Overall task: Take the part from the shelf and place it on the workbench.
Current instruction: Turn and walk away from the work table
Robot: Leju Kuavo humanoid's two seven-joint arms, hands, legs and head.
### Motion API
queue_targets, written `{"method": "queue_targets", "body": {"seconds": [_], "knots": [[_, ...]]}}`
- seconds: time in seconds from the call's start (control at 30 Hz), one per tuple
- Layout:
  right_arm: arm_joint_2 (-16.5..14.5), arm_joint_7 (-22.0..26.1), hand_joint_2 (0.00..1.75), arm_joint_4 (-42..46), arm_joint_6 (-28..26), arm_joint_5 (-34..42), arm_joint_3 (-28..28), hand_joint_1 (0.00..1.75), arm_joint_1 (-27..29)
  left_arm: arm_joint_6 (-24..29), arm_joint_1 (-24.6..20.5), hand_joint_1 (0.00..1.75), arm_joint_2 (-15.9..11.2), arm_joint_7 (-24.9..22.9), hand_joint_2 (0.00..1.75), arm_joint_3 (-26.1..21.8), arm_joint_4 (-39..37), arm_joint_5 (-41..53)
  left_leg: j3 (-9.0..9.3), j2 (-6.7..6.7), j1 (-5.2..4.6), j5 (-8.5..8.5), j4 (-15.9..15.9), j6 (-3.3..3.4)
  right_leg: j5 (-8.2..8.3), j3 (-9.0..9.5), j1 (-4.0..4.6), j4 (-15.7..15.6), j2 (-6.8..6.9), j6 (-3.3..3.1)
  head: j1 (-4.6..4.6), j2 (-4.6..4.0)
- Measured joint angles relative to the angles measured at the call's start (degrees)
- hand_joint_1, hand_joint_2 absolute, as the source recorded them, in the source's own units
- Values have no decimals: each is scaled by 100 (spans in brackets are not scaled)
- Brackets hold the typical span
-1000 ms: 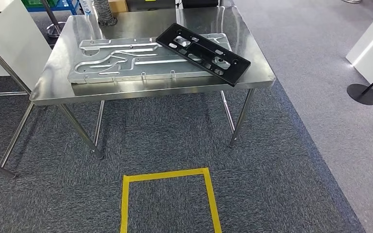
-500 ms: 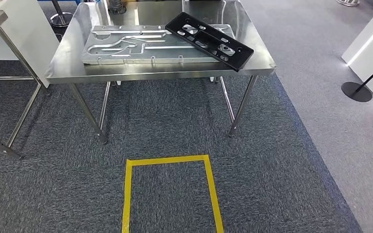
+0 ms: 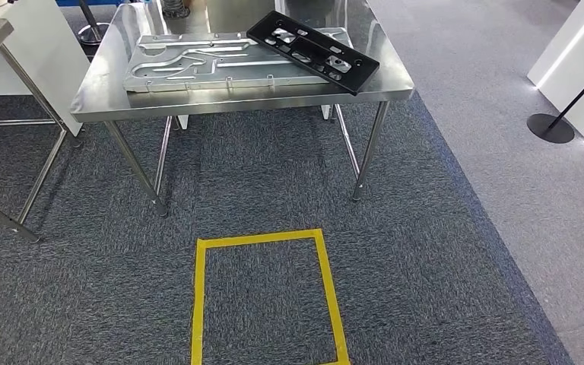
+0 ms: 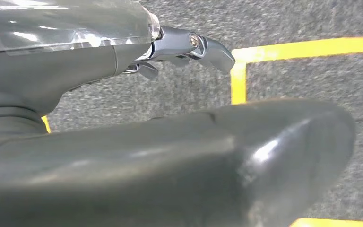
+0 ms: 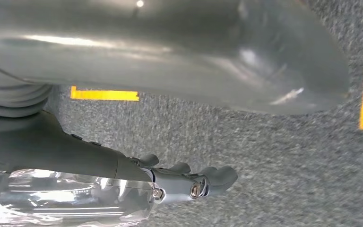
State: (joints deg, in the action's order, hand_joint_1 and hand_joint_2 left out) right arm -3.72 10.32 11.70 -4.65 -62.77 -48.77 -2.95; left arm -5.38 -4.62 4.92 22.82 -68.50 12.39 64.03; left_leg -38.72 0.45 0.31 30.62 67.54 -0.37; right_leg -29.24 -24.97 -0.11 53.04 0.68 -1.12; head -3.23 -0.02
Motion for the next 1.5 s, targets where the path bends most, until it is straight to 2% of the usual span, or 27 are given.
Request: {"method": "queue_targets", "body": {"seconds": [0.03, 0.07, 0.1, 0.13, 0.2, 0.23, 0.27, 0.33, 0.4, 0.43, 0.53, 0.57, 0.6, 0.63, 0.67, 0.7, 0.73, 0.77, 0.8, 0.83, 0.93, 1.07, 1.23, 1.37, 1.5], "knots": [[0, 1, 0, -1, 51, 43, -18, 0, 1, 5, 9, 0, -2, -8, 0, 0, 0, -1, -111, 0, 13, 172, 366, -22, 25, -55, 3, 21, 1, 2, 0, 0], [-1, 1, 0, -2, 117, 97, -44, 0, 2, 10, 17, 0, -3, -11, 0, 0, 0, -2, -154, 0, 24, 239, 588, -41, 44, -109, 3, 51, 1, 7, -1, 0], [-4, -3, 0, -4, 190, 153, -74, 0, 2, 15, 23, 0, -8, -14, 0, 0, 0, -4, -88, 1, 35, 196, 594, -56, 54, -159, -1, 90, -1, 15, -1, 0], [-8, -16, 0, -8, 265, 209, -108, 0, 2, 18, 25, 0, -14, -15, 0, 0, 0, -7, 108, 1, 47, 57, 337, -66, 54, -202, -9, 137, -3, 29, -1, 0], [-22, -72, 0, -16, 397, 325, -187, 0, -3, 19, 16, 0, -25, -15, 0, 0, 0, -8, 630, -2, 60, -185, -478, -61, 32, -283, -17, 248, -6, 76, 0, 0], [-31, -123, 44, -19, 457, 387, -241, 0, -9, 17, 10, 0, -28, -14, 0, 0, 0, -8, 800, -9, 55, -245, -765, -34, 19, -315, -13, 297, -7, 107, 1, 0], [-38, -177, 87, -21, 510, 446, -298, 0, -14, 14, 6, 0, -31, -13, 0, 0, 0, -8, 871, -15, 47, -231, -904, 2, 10, -341, -4, 337, -8, 137, 1, 0], [-50, -294, 175, -23, 601, 546, -405, 0, -27, 3, 6, 0, -33, -11, 0, 0, 0, -7, 842, -25, 35, -221, -922, 85, 15, -371, 9, 371, -9, 194, 1, 0], [-56, -381, 175, -23, 647, 615, -486, 0, -36, -6, 4, 0, -29, -11, 0, 0, 0, -5, 819, -23, 50, -243, -957, 160, -55, -427, -5, 472, -17, 262, 1, 0], [-62, -413, 175, -24, 654, 638, -521, 0, -38, -9, 2, 0, -28, -11, 0, 0, 0, -5, 806, -20, 57, -263, -973, 196, -178, -515, -15, 656, -23, 294, 1, 0], [-79, -445, 175, -25, 597, 664, -613, 0, -38, -9, 0, 0, -27, -25, 0, -1, 0, -7, 746, -5, 48, -298, -978, 257, -717, -1062, -41, 1771, -38, 364, 2, 0], [-80, -454, 175, -25, 555, 663, -641, 0, -35, -9, 1, 0, -28, -39, 0, -1, 0, -10, 732, -3, 44, -305, -976, 267, -777, -1193, -55, 2030, -40, 386, 2, 0], [-81, -463, 175, -25, 509, 661, -665, 0, -33, -8, 2, 0, -28, -56, 0, -2, 0, -15, 727, -4, 43, -309, -974, 275, -719, -1214, -72, 2067, -41, 411, 2, 0], [-81, -479, 175, -25, 460, 650, -684, 0, -33, -8, 1, 0, -28, -82, 0, -2, 0, -20, 729, -6, 44, -312, -970, 280, -555, -1113, -95, 1857, -41, 439, 2, 0], [-81, -497, 175, -25, 418, 637, -696, 0, -36, -8, -2, 0, -28, -111, 0, -2, 0, -25, 733, -10, 46, -311, -962, 277, -328, -915, -125, 1453, -40, 468, 2, 0], [-84, -516, 175, -25, 380, 622, -703, 0, -41, -8, -5, 0, -29, -144, 44, -2, 0, -30, 731, -14, 36, -304, -945, 268, -152, -700, -150, 1001, -41, 497, 2, 0], [-87, -533, 131, -25, 354, 605, -706, 0, -47, -5, -10, 0, -31, -185, 87, -3, 0, -34, 726, -17, 21, -296, -926, 252, -11, -538, -166, 643, -51, 497, 1, 0], [-91, -543, 87, -25, 344, 592, -708, 0, -51, 1, -15, 0, -33, -223, 131, -4, 0, -40, 716, -20, 5, -290, -911, 233, 53, -443, -171, 419, -58, 488, 1, 0], [-95, -545, 44, -26, 345, 580, -709, 0, -54, 7, -19, 0, -35, -260, 175, -5, 0, -46, 707, -22, -11, -286, -901, 215, 56, -419, -163, 339, -66, 471, 1, 0], [-96, -545, 0, -26, 351, 569, -710, 0, -54, 13, -22, 0, -36, -290, 175, -8, 0, -50, 704, -24, -13, -289, -902, 199, 74, -429, -150, 341, -73, 443, 0, 0], [-96, -544, 0, -25, 358, 555, -713, 0, -53, 23, -23, 0, -36, -323, 175, -11, 0, -51, 704, -24, 9, -307, -916, 165, 72, -434, -115, 345, -72, 414, 0, 0], [-96, -540, 175, -25, 376, 555, -723, 0, -56, 46, -23, 0, -36, -315, 175, -11, 0, -43, 709, -25, 28, -319, -935, 141, 73, -439, -103, 350, -72, 394, -1, 0], [-94, -540, 175, -20, 403, 693, -651, 0, -40, 85, 5, 0, -38, -336, 175, 109, 1, -156, 709, -25, 36, -325, -938, 130, 73, -443, -104, 357, -72, 389, -1, 0], [-82, -552, 0, 10, 391, 1072, -361, 0, 13, 110, 86, 0, -59, -457, 0, 499, 7, -564, 708, -25, 36, -325, -938, 129, 73, -447, -106, 357, -72, 388, -1, 0], [-65, -581, 0, 62, 386, 1475, -14, 0, 79, 143, 168, 0, -93, -596, 0, 923, 41, -1019, 707, -25, 35, -324, -937, 129, 73, -447, -109, 357, -72, 387, -1, 0]]}}
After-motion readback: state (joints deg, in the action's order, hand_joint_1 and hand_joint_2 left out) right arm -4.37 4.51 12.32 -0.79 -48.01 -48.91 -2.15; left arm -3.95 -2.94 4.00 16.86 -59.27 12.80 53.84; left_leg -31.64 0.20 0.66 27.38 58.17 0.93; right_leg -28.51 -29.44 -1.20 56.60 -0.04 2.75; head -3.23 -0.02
